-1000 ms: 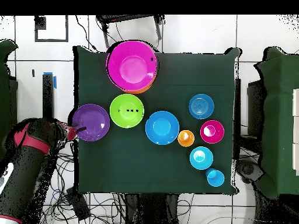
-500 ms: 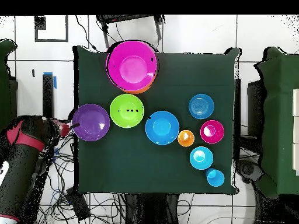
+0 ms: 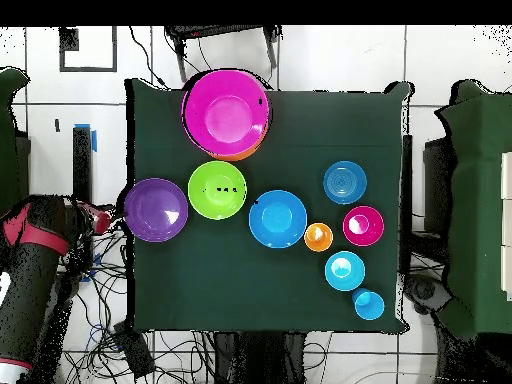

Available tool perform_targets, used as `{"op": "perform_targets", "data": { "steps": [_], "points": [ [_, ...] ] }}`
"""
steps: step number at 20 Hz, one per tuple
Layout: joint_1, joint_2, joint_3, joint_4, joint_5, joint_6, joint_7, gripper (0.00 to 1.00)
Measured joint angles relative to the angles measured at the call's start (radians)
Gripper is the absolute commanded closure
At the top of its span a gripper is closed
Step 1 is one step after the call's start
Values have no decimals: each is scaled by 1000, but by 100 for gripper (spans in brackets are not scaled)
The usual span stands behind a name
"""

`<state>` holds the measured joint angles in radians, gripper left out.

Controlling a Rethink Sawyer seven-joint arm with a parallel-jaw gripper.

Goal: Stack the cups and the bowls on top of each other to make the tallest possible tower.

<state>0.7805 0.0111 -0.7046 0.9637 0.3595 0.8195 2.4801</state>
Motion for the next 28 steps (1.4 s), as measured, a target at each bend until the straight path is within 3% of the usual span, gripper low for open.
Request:
{"op": "perform_targets", "data": {
  "steps": [14, 28],
  "points": [
    [22, 94, -30, -61, 10, 0, 67, 0],
    [24, 105, -35, -61, 10, 0, 67, 0]
  ]
}}
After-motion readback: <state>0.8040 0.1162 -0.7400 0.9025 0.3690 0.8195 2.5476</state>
